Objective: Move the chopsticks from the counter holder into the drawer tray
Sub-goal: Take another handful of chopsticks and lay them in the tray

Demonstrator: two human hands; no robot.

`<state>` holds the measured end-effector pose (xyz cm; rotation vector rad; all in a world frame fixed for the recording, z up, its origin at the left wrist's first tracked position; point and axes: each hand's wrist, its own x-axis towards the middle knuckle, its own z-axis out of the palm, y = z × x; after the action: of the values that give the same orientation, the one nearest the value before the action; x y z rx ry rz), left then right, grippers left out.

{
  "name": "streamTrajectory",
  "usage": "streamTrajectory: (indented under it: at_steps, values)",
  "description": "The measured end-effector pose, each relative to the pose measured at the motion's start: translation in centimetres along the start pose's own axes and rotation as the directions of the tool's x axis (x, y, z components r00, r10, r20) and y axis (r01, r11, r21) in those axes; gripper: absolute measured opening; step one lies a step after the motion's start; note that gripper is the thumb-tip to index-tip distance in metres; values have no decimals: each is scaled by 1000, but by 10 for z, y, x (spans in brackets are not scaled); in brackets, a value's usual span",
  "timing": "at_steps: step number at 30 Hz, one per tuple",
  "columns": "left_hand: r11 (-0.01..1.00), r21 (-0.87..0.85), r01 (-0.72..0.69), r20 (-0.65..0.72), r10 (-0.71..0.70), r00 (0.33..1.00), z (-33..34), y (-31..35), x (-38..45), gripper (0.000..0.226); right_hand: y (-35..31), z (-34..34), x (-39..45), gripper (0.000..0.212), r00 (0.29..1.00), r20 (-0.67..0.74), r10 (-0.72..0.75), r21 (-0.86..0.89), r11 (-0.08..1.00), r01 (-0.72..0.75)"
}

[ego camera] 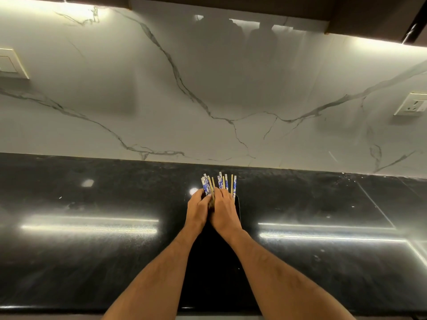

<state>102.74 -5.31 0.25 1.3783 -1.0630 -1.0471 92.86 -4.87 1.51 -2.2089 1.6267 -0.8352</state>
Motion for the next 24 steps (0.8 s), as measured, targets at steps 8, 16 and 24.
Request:
streamTrajectory:
  at_steps: [8, 16, 24]
  values:
    - [995, 20, -93, -40, 94, 995, 0, -4, -10, 19, -3, 4, 0, 23, 997, -15, 76, 9, 997, -76]
    - [978, 94, -185, -107, 195, 975, -1, -10, -20, 25, -9, 1, 5, 12, 990, 32, 139, 22, 990, -140]
    - [930, 311, -194, -145, 248, 958, -1, -8, -24, 30, -13, 1, 4, 9, 970, 71, 234, 146, 959, -242]
